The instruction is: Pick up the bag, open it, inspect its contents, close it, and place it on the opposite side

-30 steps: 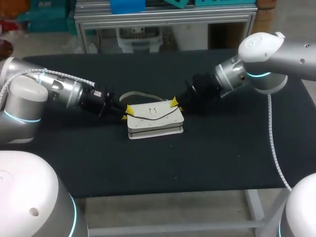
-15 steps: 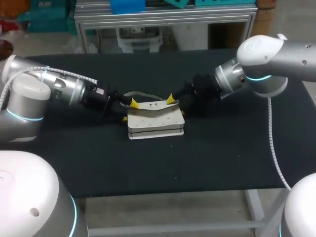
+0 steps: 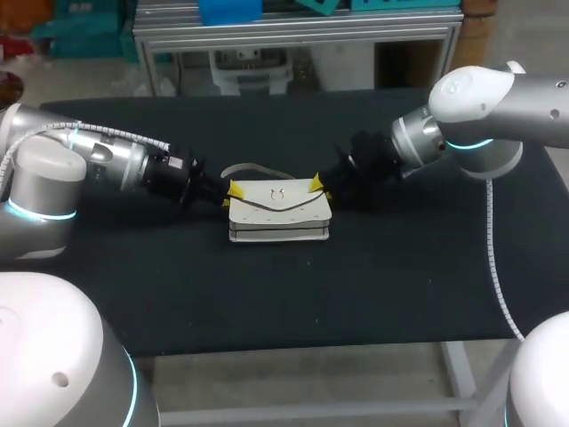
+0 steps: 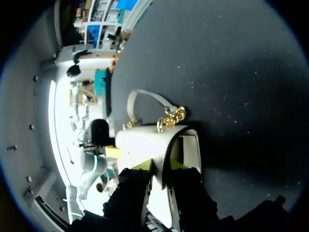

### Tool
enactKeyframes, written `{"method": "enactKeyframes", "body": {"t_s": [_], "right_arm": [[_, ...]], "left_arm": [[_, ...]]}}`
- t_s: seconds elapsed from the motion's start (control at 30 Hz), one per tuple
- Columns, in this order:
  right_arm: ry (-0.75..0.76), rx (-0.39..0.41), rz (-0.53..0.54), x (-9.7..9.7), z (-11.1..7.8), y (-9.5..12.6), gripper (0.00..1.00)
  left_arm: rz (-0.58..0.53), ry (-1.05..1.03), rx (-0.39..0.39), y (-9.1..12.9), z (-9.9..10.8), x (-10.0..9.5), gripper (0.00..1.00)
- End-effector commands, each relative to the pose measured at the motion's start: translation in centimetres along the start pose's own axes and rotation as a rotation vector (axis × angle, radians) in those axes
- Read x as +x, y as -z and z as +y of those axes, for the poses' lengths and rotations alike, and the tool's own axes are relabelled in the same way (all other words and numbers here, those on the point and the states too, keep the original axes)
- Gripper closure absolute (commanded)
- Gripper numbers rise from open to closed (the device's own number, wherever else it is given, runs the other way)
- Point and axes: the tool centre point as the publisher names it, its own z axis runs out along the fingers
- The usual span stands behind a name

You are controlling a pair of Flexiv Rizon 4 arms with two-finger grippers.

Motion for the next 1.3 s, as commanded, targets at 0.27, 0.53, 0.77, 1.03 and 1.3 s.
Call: {"method": "enactKeyframes", "body": {"t_s": [0.27,0.53,0.77,1.03,1.3], "right_arm": [[-0.013,-0.005,-0.006,0.5,-0.8,-1.0,0.09],[-0.033,-0.050,0.037,0.2,-1.1,-0.7,0.42],[-0.050,-0.081,0.085,-0.1,-1.1,-0.9,0.93],[-0.061,-0.079,0.094,-1.1,-1.1,-1.8,1.00],[-0.037,-0.108,0.121,-0.3,-0.9,-1.3,0.00]], "left_arm": [[-0.034,0.027,0.003,-1.7,0.3,0.1,0.34],[0.028,0.068,0.026,-1.6,0.2,-0.8,0.58],[0.066,0.066,0.070,-1.4,0.7,-0.9,0.69],[0.092,0.094,0.066,-2.0,0.7,-1.9,0.72],[0.163,0.082,0.074,-2.1,1.1,-1.2,0.60]]}}
